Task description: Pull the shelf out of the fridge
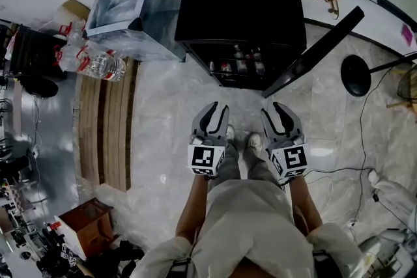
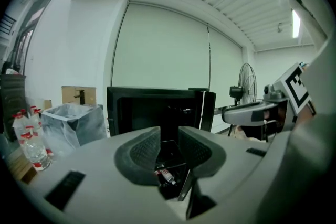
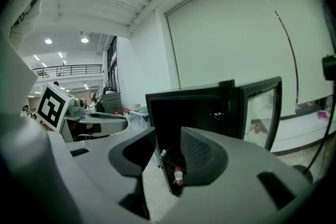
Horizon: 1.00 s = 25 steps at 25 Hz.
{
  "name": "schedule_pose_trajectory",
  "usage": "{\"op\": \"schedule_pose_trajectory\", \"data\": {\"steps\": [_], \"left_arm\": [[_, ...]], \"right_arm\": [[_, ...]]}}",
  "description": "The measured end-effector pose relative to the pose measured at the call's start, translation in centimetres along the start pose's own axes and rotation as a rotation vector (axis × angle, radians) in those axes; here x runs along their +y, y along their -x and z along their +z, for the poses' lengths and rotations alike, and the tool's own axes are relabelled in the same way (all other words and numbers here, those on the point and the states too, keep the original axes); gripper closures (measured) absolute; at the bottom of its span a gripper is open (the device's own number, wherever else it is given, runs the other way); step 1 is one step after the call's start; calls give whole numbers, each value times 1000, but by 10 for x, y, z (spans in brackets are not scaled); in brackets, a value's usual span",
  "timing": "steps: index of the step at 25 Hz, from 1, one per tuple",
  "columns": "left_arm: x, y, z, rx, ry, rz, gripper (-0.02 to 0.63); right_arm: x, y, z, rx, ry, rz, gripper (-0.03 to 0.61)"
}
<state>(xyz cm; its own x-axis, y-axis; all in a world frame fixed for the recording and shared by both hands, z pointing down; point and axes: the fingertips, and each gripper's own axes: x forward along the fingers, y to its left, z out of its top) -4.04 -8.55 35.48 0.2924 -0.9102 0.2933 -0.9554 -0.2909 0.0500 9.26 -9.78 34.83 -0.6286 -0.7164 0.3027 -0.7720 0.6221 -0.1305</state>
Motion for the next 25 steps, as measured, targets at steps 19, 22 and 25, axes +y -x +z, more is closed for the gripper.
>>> {"op": "schedule_pose_trajectory", "data": {"steps": [19,22,25], "left_arm": [[58,-86,-107,82,100,-45,488],[61,-91,-125,90,111,-40,485],[63,-97,-142,94,122,-36,479]], "right_arm": [[-19,-91,-111,81,-175,-131,431],[-18,-98,-127,86,-184,-126,431],[-16,-108,-144,89,-203,-109,430]]}}
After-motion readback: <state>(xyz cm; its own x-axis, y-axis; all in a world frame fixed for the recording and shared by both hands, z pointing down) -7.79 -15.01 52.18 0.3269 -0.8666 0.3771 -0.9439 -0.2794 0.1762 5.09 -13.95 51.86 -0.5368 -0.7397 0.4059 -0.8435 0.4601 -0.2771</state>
